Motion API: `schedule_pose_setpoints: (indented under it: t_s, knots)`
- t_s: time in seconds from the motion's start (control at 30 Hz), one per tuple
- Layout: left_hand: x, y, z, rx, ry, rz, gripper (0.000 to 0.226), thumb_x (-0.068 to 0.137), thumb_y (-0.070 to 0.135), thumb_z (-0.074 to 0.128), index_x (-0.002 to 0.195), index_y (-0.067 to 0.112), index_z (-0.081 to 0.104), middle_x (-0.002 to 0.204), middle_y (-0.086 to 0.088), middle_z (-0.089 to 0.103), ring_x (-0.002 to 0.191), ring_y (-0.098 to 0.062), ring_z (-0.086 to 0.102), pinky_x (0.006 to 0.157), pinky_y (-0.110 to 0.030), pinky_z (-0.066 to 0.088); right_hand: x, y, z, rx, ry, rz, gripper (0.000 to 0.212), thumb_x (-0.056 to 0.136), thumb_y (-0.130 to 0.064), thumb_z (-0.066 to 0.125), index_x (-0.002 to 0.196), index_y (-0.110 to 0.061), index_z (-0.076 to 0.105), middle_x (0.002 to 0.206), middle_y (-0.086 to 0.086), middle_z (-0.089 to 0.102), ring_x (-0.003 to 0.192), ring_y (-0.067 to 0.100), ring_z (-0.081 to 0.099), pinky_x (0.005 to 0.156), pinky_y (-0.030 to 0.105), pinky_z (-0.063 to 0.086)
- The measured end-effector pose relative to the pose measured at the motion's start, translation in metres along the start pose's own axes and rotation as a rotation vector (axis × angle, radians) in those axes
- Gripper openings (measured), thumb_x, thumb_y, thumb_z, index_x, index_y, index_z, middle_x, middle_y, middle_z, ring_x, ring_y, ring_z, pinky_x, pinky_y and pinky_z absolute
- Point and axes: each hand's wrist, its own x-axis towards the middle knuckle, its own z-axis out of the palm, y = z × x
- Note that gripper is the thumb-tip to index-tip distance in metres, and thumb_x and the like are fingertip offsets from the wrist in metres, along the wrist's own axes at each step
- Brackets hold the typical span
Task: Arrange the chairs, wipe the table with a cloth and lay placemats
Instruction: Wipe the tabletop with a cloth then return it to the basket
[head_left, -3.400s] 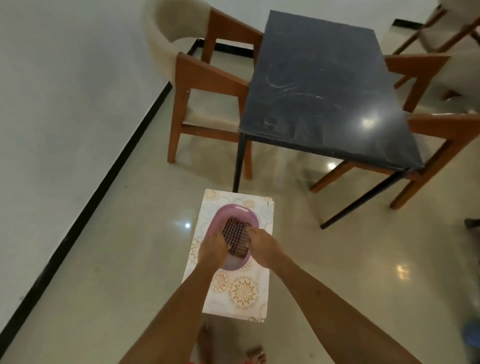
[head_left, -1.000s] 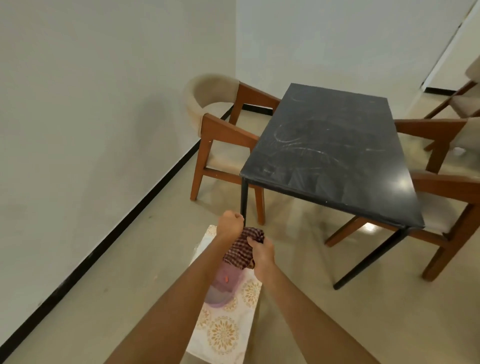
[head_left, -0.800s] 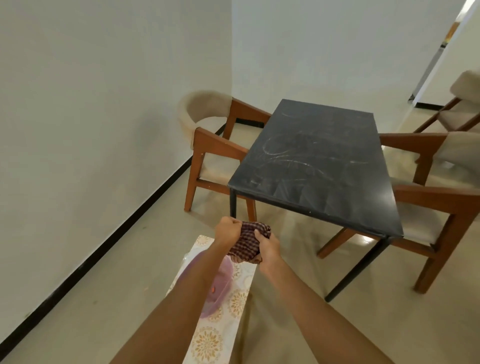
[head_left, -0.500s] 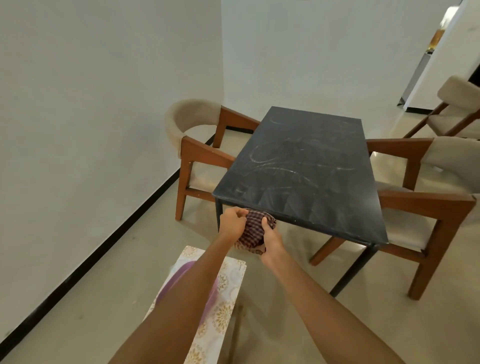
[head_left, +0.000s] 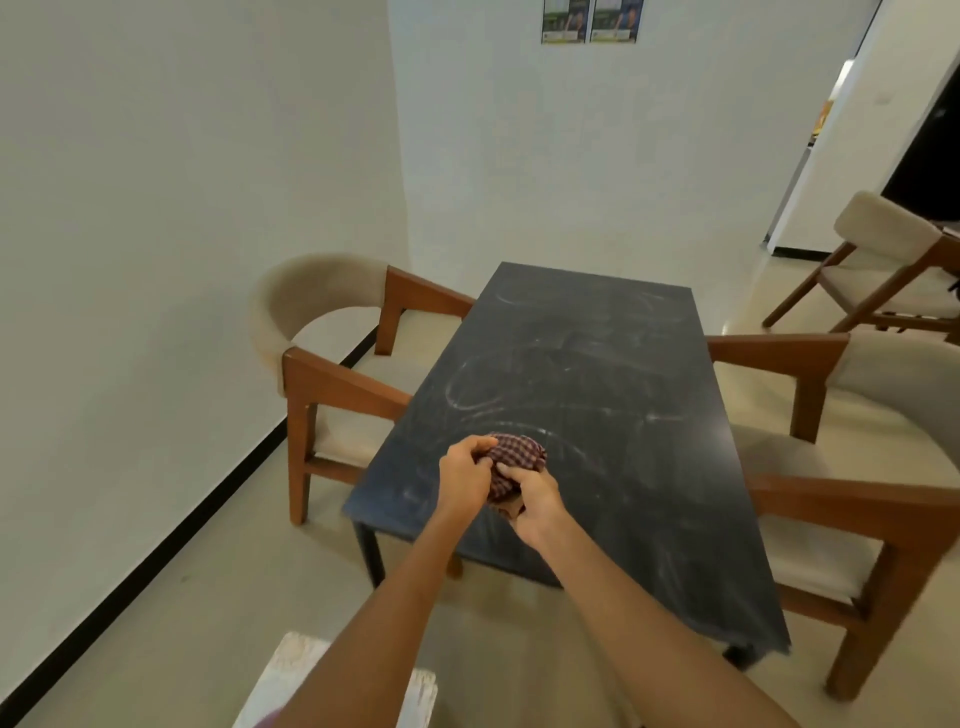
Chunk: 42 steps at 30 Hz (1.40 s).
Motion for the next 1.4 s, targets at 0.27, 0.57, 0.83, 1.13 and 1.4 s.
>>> schedule_pose_setpoints:
  t_s: [0.27,0.57,0.83,1.13,1.4]
  knots:
    - [0.117,0.018,0.033,0.071,0.058,0.051,0.031,0.09,-0.003,0.048,0.112,0.01,0.066,0.116,-0.004,0.064,0.108,-0.012,0.055,0.091,-0.017,0.039,0.097,-0.068,0.035,-0.071,-0.032,0.103,0.027,0.097,-0.017,0.054,0.124,-0.01,0.056,0.115,0.02,0.063,0.096,0.037,0.063,0.055,0.042,0.055]
    - [0.214,-0.014,0.055,0.09,0.088,-0.007,0.031,0.096,0.019,0.051,0.126,0.014,0.055,0.127,-0.003,0.055,0.121,-0.017,0.047,0.098,-0.025,0.038,0.199,-0.122,0.05,-0.139,-0.027,0.11,0.038,0.094,-0.015,0.06,0.13,-0.019,0.051,0.118,0.018,0.061,0.102,0.039,0.062,0.07,0.05,0.057]
    - [0.291,-0.094,0.053,0.761,0.015,-0.036,0.05,0.101,0.037,0.033,0.146,0.014,0.033,0.153,-0.011,0.028,0.144,-0.027,0.021,0.117,-0.038,0.015,0.306,-0.155,0.074,-0.606,-0.118,0.082,0.041,0.099,-0.009,0.049,0.139,-0.019,0.046,0.121,0.008,0.058,0.101,0.029,0.06,0.073,0.045,0.057]
    - [0.353,-0.138,0.047,0.97,-0.126,0.005,0.098,0.085,0.059,-0.023,0.139,0.017,0.047,0.148,-0.007,0.04,0.142,-0.024,0.022,0.115,-0.039,0.021,0.391,-0.146,0.145,-1.622,-0.127,-0.93,0.054,0.096,-0.009,0.051,0.147,-0.022,0.036,0.151,0.003,0.038,0.131,0.025,0.045,0.103,0.038,0.044]
    - [0.346,-0.163,0.054,0.983,-0.074,-0.028,0.065,0.101,0.047,0.009,0.122,0.016,0.062,0.132,-0.005,0.058,0.146,-0.015,-0.007,0.114,-0.032,0.003,0.453,-0.089,0.128,-2.214,-0.519,-0.69,0.07,0.093,-0.065,0.018,0.153,-0.031,0.009,0.162,0.008,0.001,0.148,0.033,-0.005,0.115,0.057,0.0]
